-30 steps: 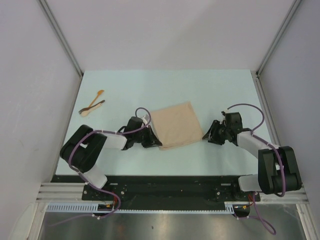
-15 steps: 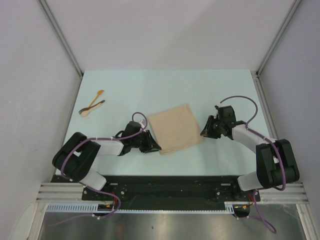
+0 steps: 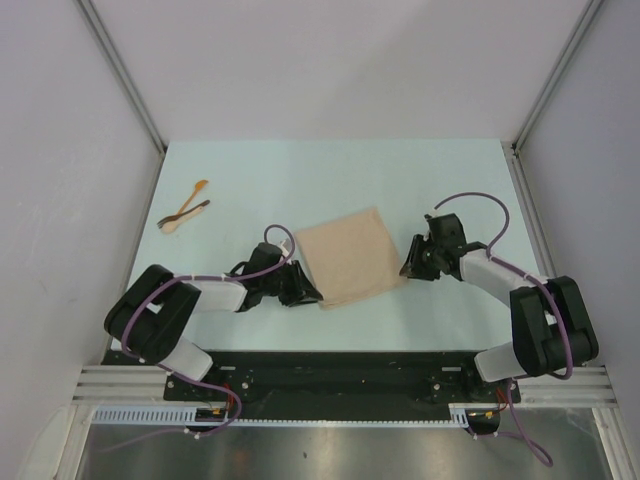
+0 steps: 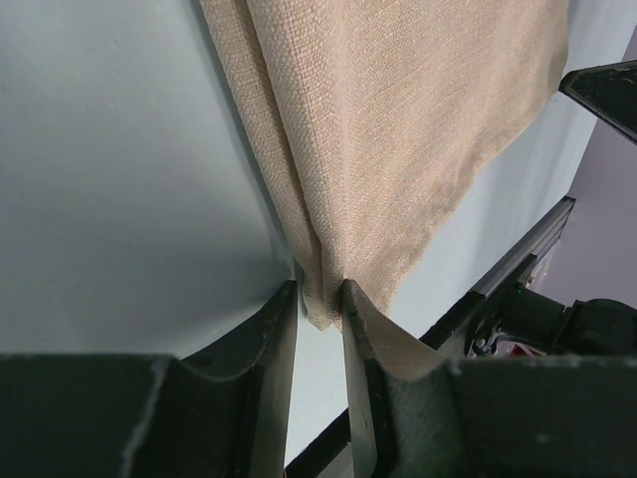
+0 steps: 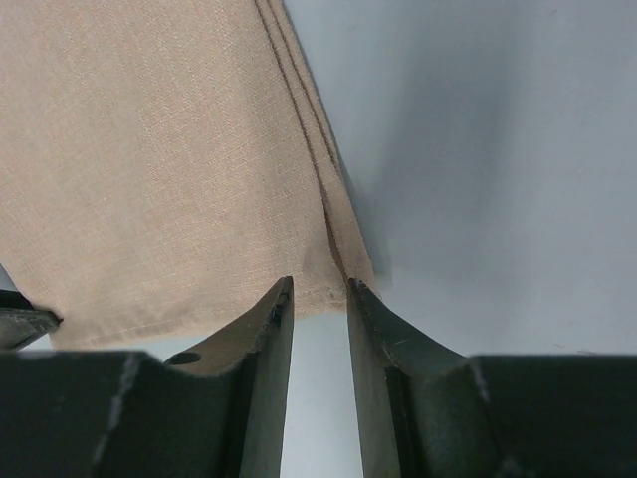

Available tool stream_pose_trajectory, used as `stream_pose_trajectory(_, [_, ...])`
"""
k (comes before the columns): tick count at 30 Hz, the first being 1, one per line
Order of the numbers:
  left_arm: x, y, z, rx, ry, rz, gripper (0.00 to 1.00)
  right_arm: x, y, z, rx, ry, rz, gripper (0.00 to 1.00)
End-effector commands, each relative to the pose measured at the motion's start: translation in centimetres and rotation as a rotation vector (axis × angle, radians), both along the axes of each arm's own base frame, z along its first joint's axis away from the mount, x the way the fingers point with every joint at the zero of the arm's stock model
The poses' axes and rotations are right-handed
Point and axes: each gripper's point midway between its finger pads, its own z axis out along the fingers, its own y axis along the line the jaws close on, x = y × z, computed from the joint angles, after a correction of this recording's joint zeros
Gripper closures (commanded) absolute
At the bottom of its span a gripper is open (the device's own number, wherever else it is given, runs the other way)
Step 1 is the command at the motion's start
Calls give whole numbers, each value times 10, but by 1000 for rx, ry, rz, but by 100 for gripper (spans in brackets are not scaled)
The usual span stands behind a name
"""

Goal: Fold the napkin into a case and place the utensils inside
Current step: Pick up the top corner of the square-folded napkin from the center of the board.

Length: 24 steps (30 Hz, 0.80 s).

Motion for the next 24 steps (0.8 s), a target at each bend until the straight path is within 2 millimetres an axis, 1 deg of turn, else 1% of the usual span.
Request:
stream_pose_trajectory(1, [-5,2,2,4,-9,-9,69,1,3,-5,-18,-5,14,67])
stream_pose_trajectory(7, [-5,4,5,10,-18,-5,69,1,7,-9,-11,4,21,68])
stream_pose_trajectory(10, [-5,5,7,18,-26,-6,68,1,5,-9,-25,3,19,66])
stream_pose_trajectory(13, [-3,5,12,16,-37,-6,67,0,3,-11,-32,6,19,66])
stream_pose_trajectory(17, [0,5,19,17,-56,-3,67,2,8,-13,-23,12,24,66])
stream_pose_trajectory(21, [0,4,28,15,-71,-22,64,4,15,-8,-9,2,35,71])
stream_pose_trajectory(24, [-5,0,30,-5,-58,-45,62,6,18,0,4,-15,39,79])
